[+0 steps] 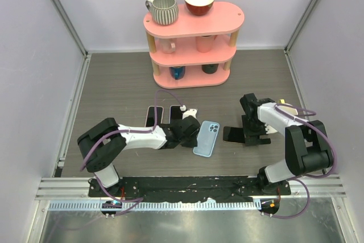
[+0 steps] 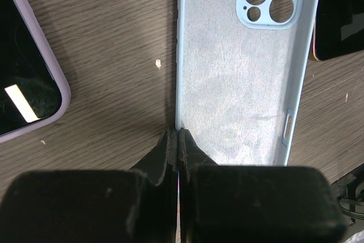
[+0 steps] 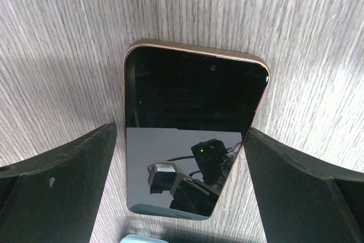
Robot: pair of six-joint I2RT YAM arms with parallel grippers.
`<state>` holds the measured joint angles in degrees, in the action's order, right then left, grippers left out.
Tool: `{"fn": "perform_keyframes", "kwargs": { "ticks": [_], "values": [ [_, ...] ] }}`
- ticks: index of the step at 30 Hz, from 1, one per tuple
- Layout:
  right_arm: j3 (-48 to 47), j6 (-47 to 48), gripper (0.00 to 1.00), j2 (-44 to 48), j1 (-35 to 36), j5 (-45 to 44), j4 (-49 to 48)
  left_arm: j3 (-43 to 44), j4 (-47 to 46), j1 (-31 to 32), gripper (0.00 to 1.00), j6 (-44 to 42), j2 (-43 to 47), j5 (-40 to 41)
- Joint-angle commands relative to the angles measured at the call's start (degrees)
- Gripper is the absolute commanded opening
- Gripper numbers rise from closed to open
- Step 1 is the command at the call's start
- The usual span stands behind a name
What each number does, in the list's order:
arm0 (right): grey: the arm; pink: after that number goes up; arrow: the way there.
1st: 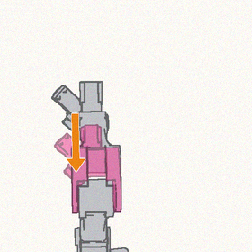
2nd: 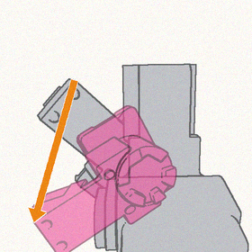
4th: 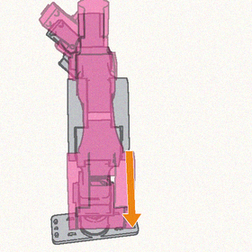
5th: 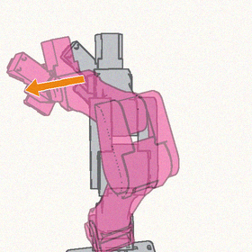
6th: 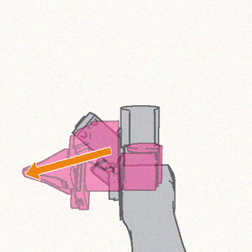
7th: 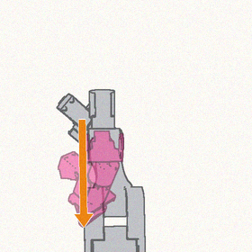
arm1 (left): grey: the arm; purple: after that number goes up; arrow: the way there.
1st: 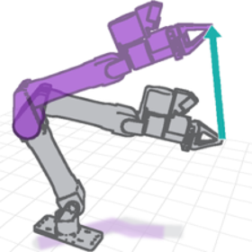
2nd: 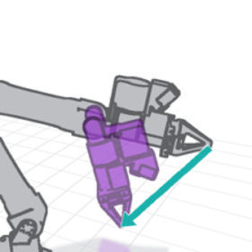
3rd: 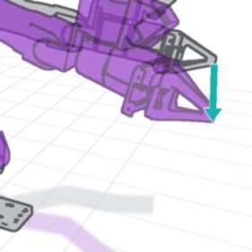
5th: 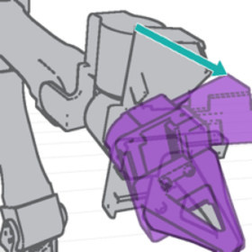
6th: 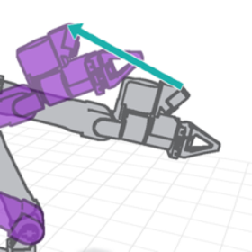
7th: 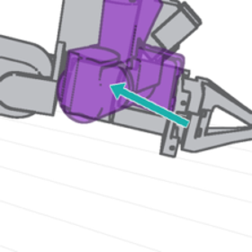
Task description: Put the phone into the phone case
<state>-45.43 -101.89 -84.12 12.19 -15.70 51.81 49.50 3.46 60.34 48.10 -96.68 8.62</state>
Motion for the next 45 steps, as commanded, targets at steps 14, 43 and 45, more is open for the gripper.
{"fn": "perform_keyframes", "kwargs": {
  "ticks": [14, 43, 45],
  "values": [
    [-2.38, 12.73, 0.76, -7.20, -0.58, -3.97, -4.17, 0.16, 0.23, 0.40, 0.17, 2.79, 3.34, 0.26],
    [-3.26, 64.00, 0.39, 0.79, -0.50, 3.48, -15.69, -3.53, 13.85, -5.93, 0.80, -0.72, 30.68, 14.23],
    [-3.70, 64.70, 0.39, 2.55, -0.50, 4.62, -14.99, -4.23, 13.50, -6.98, 0.80, -0.72, 31.03, 13.53]
  ]
}}
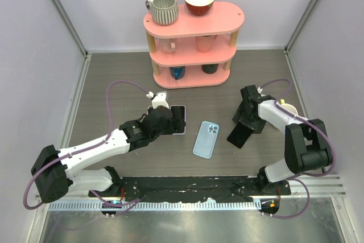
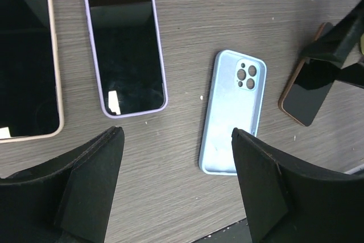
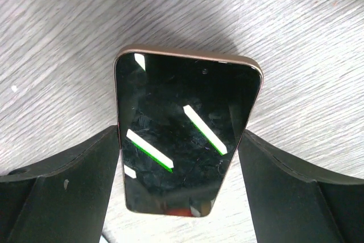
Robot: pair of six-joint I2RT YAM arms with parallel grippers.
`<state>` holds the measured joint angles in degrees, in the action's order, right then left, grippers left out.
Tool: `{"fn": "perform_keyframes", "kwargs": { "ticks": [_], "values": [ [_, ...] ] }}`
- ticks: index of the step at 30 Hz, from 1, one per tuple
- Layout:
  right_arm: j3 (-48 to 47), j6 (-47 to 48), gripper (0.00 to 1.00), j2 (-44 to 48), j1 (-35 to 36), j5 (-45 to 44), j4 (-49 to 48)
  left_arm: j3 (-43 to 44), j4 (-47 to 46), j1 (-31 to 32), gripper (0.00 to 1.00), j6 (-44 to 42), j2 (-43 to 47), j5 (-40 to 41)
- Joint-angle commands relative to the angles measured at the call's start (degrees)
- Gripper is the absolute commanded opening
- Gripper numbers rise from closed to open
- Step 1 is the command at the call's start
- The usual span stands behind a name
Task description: Put the phone into the phone case
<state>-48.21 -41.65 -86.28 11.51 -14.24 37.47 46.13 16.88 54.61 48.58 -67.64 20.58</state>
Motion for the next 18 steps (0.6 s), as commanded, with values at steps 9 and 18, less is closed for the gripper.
{"fn": "perform_keyframes", "kwargs": {
  "ticks": [9, 18],
  "values": [
    [-0.92, 1.22, 0.37, 11.13, 2.81, 11.07, -0.12, -1.74, -1.06, -2.75, 0.80, -0.33, -0.04, -1.77],
    [-3.39, -2.82, 0.31, 11.66, 14.32, 12.22, -0.30, -2.53, -1.68, -2.75, 0.80, -0.85, -0.83, -0.89]
  ]
}}
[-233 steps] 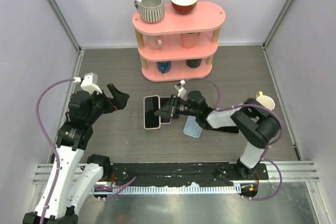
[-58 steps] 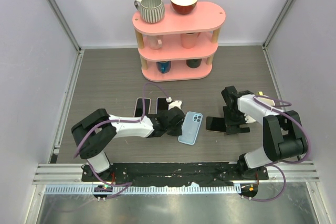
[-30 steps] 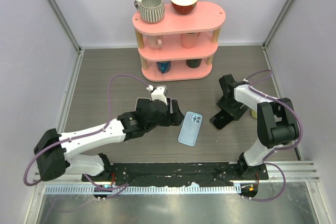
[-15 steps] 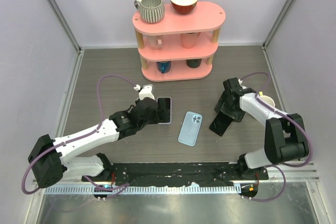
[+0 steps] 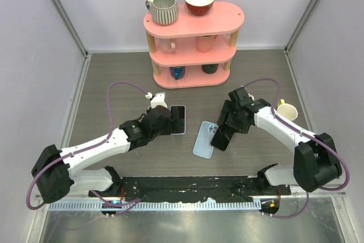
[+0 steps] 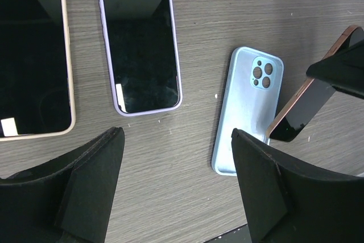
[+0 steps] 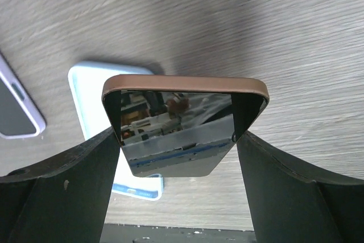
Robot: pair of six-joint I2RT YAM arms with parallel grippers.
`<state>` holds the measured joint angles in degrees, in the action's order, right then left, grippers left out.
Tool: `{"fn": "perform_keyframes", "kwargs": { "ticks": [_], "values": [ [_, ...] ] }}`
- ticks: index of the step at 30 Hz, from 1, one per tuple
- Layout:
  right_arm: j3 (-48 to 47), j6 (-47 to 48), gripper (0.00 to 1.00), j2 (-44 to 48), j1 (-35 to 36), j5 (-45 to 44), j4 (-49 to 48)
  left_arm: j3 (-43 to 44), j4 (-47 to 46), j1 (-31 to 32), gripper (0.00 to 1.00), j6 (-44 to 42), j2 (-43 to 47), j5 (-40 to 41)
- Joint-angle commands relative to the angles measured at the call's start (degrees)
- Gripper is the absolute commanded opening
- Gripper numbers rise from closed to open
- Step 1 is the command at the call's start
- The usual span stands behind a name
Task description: Put the phone into the phone case
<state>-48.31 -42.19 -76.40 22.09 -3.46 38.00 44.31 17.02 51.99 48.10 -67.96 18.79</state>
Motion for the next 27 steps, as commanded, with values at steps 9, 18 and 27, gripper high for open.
{"fn": "perform_keyframes", "kwargs": {
  "ticks": [9, 18, 27],
  "values": [
    [-2.23, -6.48, 0.30, -0.06, 5.77, 10.30, -5.74, -4.32, -6.38, -0.13, 0.74, 1.73, -2.09, -3.84],
    [-1.52, -7.99, 0.29, -5.33, 7.88, 12.52, -10.75, -5.91, -7.44, -0.13, 0.74, 2.53, -0.86, -4.64],
    [-2.66, -3.43, 0.29, -11.31, 10.34, 9.62, -11.02, -6.43, -6.47, -0.13, 0.74, 2.62, 0.99, -3.67]
  ]
}}
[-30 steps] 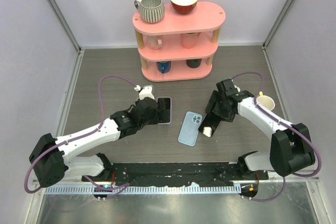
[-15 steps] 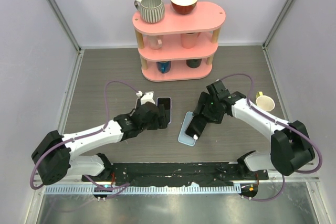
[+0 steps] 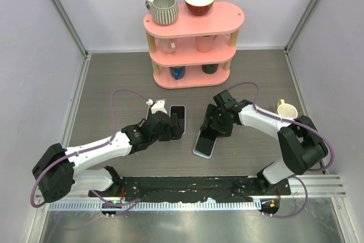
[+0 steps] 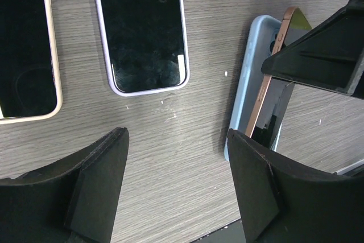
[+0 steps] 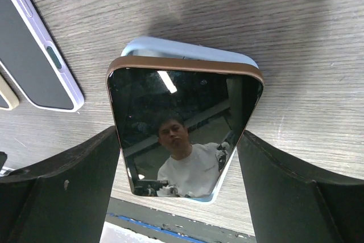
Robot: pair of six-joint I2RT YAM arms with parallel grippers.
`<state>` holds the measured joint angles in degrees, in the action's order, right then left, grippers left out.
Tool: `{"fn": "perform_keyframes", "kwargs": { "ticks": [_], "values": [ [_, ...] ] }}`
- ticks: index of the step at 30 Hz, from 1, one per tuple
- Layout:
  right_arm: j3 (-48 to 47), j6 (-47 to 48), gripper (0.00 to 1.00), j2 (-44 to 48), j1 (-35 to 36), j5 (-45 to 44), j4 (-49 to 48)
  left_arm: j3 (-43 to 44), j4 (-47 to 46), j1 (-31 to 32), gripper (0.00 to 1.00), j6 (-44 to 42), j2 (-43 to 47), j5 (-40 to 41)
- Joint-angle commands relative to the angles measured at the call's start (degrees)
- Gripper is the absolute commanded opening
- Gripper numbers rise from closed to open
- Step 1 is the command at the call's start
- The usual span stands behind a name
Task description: Put the phone into the phone case
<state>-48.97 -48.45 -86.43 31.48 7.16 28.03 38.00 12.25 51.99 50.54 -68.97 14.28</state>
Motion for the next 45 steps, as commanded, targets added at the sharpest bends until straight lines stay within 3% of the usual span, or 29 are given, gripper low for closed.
{"fn": "perform_keyframes", "kwargs": {
  "ticks": [1, 4, 8, 14, 22, 25, 34, 39, 41, 45],
  "values": [
    [-2.27, 3.35, 0.30, -1.89, 1.12, -1.88, -0.09, -0.12, -1.70, -0.13, 0.74, 0.17, 2.08, 0.92],
    [-3.15, 5.02, 0.35, -2.42, 1.82, -4.17, 1.41, -0.29, -1.62, -0.13, 0.74, 0.17, 2.35, 1.18],
    [-3.94, 6.08, 0.55, -2.16, 2.61, -3.91, 1.24, -0.38, -1.97, -0.13, 0.74, 0.34, 2.26, 0.92],
    [-4.55, 5.29, 0.75, -0.84, 2.79, -4.78, 2.73, 0.23, -1.79, -0.13, 0.74, 0.26, 2.00, 0.74],
    [-3.41, 3.09, 0.80, -0.49, 2.79, -4.96, 2.82, 0.67, -1.35, -0.13, 0.74, 0.34, 2.08, 0.66],
    [-3.85, 3.01, 0.95, -0.05, 2.71, -5.14, 2.99, 0.67, -1.09, -0.13, 0.74, 0.34, 2.26, 0.83],
    [-5.52, 4.23, 0.97, 1.62, 2.71, -3.99, 4.92, 0.59, -1.17, -0.13, 0.74, 0.26, 2.61, 0.92],
    [-4.21, 5.81, 0.95, 7.67, 1.92, -6.89, 6.16, 2.08, -3.28, -0.13, 0.70, -1.23, 0.33, -3.02],
    [-1.76, 7.04, 0.91, 9.26, 0.42, -8.91, 5.37, 3.13, -4.77, -0.13, 0.68, -1.94, -2.04, -4.78],
    [3.26, 8.37, 0.83, 11.64, -3.26, -2.78, -1.99, 4.98, -6.97, -0.04, 0.63, -2.56, -7.05, -9.00]
  ]
}}
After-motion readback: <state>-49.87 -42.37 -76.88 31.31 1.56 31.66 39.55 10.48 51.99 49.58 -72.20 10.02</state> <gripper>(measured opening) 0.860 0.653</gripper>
